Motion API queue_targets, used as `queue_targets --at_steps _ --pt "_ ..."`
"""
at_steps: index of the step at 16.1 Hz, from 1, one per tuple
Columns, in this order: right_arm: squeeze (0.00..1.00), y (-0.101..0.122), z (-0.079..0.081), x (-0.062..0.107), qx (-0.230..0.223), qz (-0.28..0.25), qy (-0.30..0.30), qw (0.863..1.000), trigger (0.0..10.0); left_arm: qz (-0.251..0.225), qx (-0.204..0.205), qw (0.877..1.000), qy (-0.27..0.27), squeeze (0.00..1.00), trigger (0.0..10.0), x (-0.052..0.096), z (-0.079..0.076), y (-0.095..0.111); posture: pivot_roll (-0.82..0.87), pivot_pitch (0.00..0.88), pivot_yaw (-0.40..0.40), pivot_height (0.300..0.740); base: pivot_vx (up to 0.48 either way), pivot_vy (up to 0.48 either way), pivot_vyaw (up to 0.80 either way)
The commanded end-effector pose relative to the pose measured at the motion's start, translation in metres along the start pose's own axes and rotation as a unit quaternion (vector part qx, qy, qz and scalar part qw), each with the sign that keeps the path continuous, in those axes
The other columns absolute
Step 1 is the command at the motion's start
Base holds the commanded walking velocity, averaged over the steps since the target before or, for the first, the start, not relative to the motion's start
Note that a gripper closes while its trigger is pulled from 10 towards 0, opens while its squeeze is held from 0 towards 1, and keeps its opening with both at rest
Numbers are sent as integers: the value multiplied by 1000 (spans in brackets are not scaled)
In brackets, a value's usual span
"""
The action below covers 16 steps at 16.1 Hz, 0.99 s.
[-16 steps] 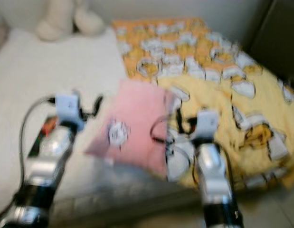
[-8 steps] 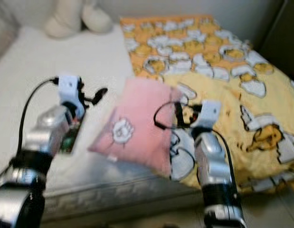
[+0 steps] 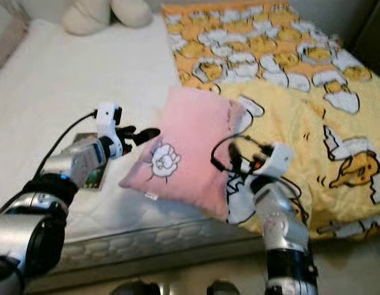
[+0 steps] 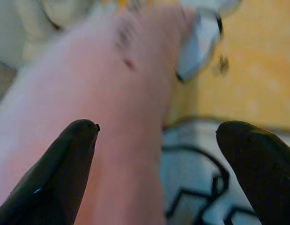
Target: Clean up the room
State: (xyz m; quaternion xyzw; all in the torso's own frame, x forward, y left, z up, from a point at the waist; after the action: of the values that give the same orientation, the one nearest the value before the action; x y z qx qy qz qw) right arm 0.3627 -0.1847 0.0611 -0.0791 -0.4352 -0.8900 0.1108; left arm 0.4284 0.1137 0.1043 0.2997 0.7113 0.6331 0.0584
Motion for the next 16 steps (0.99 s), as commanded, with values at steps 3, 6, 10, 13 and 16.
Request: queue_targets --at_steps 3,6,10,13,16 --pt "0 -4 24 -17 -14 30 42 999 10000 -2 50 999 7 0 10000 -4 -1 -2 -134 222 91 740 0 0 0" --pt "0 -13 53 -30 -25 54 79 995 10000 -3 125 992 -27 0 10000 -12 -22 -9 -134 263 79 740 0 0 0" --pt "0 -34 79 -33 -70 90 110 987 353 -26 208 969 -132 0 667 -20 -67 -5 -131 268 65 740 0 0 0" --pt "0 -46 84 -28 -109 115 120 980 0 -36 225 955 -189 0 0 -20 -91 -9 -136 271 56 740 0 0 0" --pt "0 -43 79 -25 -113 118 124 979 0 -31 203 952 -225 0 0 -18 -107 -25 -135 252 68 740 0 0 0"
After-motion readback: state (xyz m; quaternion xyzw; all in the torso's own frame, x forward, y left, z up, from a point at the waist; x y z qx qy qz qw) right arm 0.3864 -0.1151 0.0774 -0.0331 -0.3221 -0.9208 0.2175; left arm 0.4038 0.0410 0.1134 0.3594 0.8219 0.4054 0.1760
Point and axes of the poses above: a point about 5 cm out from each wrist's last joint towards the gripper, its own x axis pointing back from the gripper into the wrist, its own y axis along the axis of the wrist's last joint, z = x × y, the point moved 6 cm from there along -x, pointing out of the wrist towards the gripper, and after that the axes turned 8 degrees about -x, right-handed, at the moved point
